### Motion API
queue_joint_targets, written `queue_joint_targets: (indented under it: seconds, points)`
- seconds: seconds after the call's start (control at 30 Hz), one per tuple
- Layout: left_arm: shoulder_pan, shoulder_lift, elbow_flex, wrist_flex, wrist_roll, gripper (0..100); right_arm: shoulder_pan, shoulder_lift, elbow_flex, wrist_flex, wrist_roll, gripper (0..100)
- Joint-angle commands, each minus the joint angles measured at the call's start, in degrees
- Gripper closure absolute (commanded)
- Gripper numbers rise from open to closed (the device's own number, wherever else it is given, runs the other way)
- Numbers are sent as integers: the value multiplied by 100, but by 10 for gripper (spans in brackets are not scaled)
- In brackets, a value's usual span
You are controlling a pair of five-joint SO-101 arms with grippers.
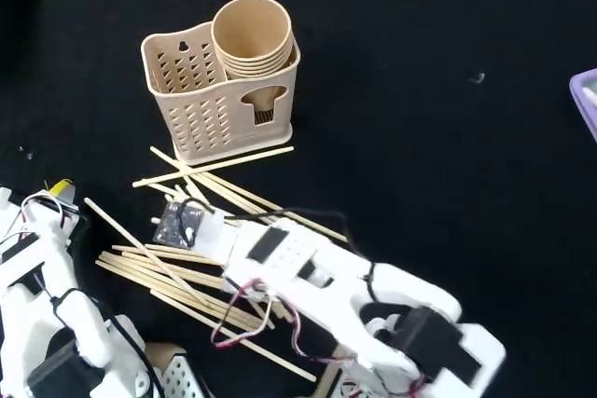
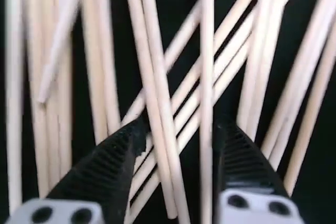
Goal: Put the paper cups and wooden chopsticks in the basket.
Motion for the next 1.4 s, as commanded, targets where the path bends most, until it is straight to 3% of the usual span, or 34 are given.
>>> queue_joint_targets:
  seconds: [0.0, 0.07, 0.3, 0.63, 1.0, 1.17, 1.37]
  points:
    - [4, -176, -84, -44, -44, 679, -70, 22, -418, 176, 44, 912]
    - [4, -176, -84, -44, -44, 679, -70, -198, -409, 308, 44, 992]
    - [4, -176, -92, -44, -44, 679, -35, -1420, 75, 563, 44, 988]
    - [4, -176, -92, -44, -44, 679, 545, -2844, 629, 545, 62, 988]
    - [4, -176, -92, -44, -44, 679, 941, -2686, 620, 554, 378, 988]
    - [4, -176, -84, -44, -44, 679, 985, -1851, 347, 651, 862, 985]
    - [4, -176, -92, -44, -44, 679, 1108, -646, -576, 1275, 888, 982]
